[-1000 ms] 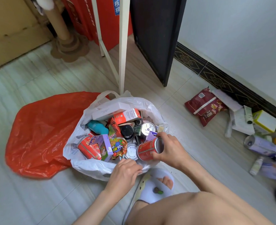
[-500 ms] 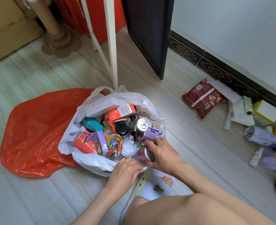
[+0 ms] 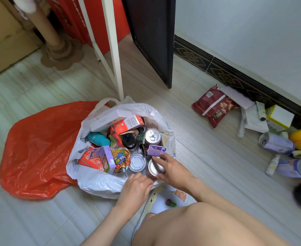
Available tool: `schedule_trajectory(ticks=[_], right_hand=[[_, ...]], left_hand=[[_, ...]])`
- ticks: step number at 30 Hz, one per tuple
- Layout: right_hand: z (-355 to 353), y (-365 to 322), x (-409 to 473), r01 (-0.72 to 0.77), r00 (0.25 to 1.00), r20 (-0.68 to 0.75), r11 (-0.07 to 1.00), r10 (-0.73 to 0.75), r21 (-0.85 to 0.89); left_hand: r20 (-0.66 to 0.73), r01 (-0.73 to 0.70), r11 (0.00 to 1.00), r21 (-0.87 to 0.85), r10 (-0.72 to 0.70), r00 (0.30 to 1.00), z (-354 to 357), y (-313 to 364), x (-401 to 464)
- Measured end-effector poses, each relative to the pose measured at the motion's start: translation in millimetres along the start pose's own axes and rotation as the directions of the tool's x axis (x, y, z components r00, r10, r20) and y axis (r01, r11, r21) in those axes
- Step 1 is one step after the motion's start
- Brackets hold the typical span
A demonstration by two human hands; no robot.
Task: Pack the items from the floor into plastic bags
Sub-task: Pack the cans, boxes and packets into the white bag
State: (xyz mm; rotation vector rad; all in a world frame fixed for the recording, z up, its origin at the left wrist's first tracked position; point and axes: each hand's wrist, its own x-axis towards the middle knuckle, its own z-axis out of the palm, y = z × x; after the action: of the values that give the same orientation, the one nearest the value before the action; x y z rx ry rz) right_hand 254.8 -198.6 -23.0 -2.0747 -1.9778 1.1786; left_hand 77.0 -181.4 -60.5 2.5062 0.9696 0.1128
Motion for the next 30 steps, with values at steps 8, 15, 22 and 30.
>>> schedule_trajectory(ticks=[8,15,22,30], right_hand=[[-63.4,29.8,-35.0,-0.064,0.979,-0.2,0.988,0.035,-0.14],[-123.6,114.8,-79.0,-0.324,0.871,-0.415,0.942,0.263,-0.084],[-124.3,220.2,-81.0,-0.591,0.704,-0.414,0.8,0.577,0.108],[-153.4,307.0,-8.4,-0.527,0.687,-0.559,0.848,0.465,0.058]], left_hand=[[-0.093,-0.231,0.964,0.133,0.244,0.965,-48.1,15.1,44.5],[-0.03,-0.361,0.904,0.231,0.377,0.926,-59.7,63.0,150.0],[0.109,-0.388,0.884,0.261,0.372,0.922,-2.4,86.7,243.0],[0.057,-0.079,0.994,0.071,0.075,0.996,62.6,93.2,369.5]])
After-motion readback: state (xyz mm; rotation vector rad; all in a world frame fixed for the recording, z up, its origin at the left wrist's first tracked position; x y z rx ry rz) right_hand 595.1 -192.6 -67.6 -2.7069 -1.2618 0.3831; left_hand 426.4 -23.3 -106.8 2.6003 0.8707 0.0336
